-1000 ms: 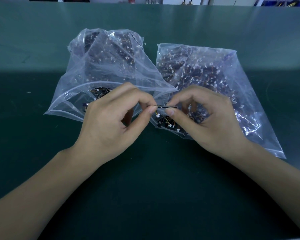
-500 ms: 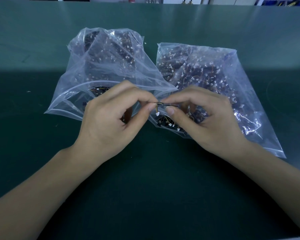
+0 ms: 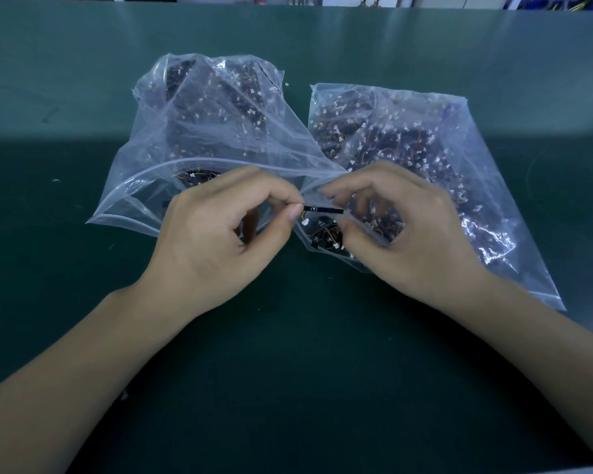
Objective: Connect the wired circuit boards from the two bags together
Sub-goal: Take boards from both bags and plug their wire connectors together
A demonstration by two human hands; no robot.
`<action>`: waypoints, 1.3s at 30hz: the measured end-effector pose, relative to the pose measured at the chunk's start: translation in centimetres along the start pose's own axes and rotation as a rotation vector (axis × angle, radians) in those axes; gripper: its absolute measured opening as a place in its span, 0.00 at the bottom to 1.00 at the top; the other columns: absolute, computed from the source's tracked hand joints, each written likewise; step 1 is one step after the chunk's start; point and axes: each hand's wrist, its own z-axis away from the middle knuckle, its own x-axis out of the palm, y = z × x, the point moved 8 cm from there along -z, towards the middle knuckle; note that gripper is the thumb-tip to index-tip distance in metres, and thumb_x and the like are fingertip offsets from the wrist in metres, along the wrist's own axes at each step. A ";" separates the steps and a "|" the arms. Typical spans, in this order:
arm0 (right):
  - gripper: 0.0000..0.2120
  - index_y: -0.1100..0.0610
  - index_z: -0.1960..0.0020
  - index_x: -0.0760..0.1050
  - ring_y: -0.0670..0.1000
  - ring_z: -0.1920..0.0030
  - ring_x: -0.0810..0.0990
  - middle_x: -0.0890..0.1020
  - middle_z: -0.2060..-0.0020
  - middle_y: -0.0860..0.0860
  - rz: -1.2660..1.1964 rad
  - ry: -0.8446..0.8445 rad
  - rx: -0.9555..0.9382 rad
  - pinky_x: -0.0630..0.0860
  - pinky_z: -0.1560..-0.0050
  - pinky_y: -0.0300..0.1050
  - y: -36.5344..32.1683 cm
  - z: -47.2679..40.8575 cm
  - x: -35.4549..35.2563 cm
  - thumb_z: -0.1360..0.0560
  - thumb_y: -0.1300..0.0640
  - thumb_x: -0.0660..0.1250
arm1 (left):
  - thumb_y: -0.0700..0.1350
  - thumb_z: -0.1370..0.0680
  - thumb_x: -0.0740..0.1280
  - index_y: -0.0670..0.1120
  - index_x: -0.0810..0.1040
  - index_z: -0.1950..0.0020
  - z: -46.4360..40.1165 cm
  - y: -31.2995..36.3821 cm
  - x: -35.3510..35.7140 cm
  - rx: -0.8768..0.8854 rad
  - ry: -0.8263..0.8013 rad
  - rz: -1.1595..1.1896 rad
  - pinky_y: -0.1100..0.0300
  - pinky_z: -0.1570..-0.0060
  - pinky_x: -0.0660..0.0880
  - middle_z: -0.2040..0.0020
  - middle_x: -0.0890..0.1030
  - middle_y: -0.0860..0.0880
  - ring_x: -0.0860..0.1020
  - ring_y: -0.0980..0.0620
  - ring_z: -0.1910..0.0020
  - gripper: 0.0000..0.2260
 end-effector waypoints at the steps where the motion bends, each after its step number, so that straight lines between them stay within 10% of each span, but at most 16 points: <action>1: 0.17 0.56 0.40 0.83 0.48 0.57 0.80 0.84 0.52 0.49 -0.005 0.033 0.002 0.73 0.52 0.33 0.1 0.0 -0.3 0.25 0.70 0.74 | 0.42 0.17 0.72 0.46 0.85 0.50 0.0 0.0 0.2 0.005 -0.021 0.007 0.62 0.63 0.70 0.57 0.78 0.62 0.76 0.55 0.64 0.04; 20: 0.11 0.59 0.43 0.84 0.46 0.60 0.79 0.84 0.54 0.49 -0.015 0.078 -0.062 0.72 0.53 0.31 -0.8 0.2 -0.3 0.23 0.70 0.74 | 0.52 0.17 0.68 0.52 0.87 0.56 -0.1 2.0 3.1 0.123 -0.101 -0.529 0.57 0.71 0.71 0.68 0.83 0.52 0.82 0.42 0.70 0.12; 24: 0.11 0.58 0.43 0.84 0.47 0.61 0.79 0.84 0.53 0.47 -0.013 0.075 -0.041 0.71 0.53 0.30 -0.7 0.2 -0.3 0.22 0.69 0.74 | 0.51 0.17 0.69 0.54 0.88 0.52 -0.2 1.8 2.8 0.026 -0.076 -0.314 0.58 0.69 0.70 0.73 0.71 0.56 0.75 0.50 0.73 0.09; 32: 0.11 0.58 0.43 0.84 0.46 0.61 0.79 0.84 0.53 0.47 -0.014 0.090 -0.032 0.71 0.53 0.29 -0.4 0.3 -0.3 0.22 0.69 0.74 | 0.52 0.16 0.63 0.47 0.67 0.65 0.0 -1.3 0.8 -0.188 -0.063 -0.289 0.57 0.68 0.62 0.75 0.62 0.53 0.65 0.51 0.74 0.19; 39: 0.11 0.58 0.43 0.84 0.48 0.62 0.79 0.84 0.54 0.47 -0.020 0.091 -0.026 0.71 0.53 0.29 -0.4 0.3 -0.4 0.22 0.69 0.74 | 0.59 0.18 0.66 0.53 0.78 0.48 0.2 -4.8 -0.4 -0.298 -0.090 -0.480 0.50 0.60 0.74 0.64 0.75 0.57 0.79 0.41 0.62 0.10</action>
